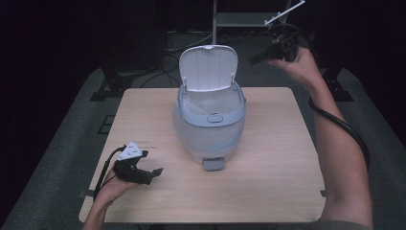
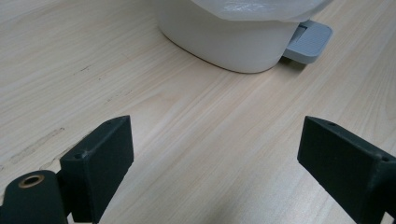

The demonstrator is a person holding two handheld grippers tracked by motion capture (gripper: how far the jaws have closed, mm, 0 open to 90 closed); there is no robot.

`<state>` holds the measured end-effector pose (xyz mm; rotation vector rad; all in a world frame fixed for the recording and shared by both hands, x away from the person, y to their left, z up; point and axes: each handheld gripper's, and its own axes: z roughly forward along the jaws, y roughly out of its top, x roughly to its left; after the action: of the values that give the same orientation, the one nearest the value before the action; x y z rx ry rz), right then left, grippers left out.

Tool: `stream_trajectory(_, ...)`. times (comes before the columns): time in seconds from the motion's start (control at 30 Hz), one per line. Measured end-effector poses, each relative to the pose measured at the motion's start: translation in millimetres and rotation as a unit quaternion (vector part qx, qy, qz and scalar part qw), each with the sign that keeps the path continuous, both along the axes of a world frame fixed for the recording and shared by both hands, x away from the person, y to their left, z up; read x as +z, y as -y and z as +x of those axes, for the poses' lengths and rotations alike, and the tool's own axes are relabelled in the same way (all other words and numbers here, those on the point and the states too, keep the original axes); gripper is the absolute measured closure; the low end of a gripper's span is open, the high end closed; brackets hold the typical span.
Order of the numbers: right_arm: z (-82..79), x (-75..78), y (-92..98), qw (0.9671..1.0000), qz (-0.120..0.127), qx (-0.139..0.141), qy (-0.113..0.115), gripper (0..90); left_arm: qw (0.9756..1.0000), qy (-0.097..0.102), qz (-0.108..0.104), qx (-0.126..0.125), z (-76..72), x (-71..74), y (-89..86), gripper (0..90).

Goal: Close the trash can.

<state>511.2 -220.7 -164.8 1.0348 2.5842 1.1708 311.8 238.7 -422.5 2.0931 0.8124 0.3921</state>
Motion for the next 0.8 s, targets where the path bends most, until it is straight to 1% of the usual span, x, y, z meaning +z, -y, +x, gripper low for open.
stream_trajectory(0.3, 10.1, 7.3, -9.1, 1.0, -0.002, -0.002, 0.005, 89.4, 1.0, 0.0, 0.001, 0.006, -1.5, 0.5, -3.8, 9.7)
stream_trajectory(0.47, 15.8, 13.6, -15.7, 0.9999, 0.003, -0.002, 0.01, 89.4, 1.0, -0.001, 0.002, 0.007, -2.1, 0.4, -4.9, 9.7)
stream_trajectory(0.8, 19.8, 23.8, -30.6, 0.9998, 0.003, 0.003, 0.019, 89.4, 1.0, 0.001, 0.0, 0.009, -1.9, 1.6, -6.0, 9.7)
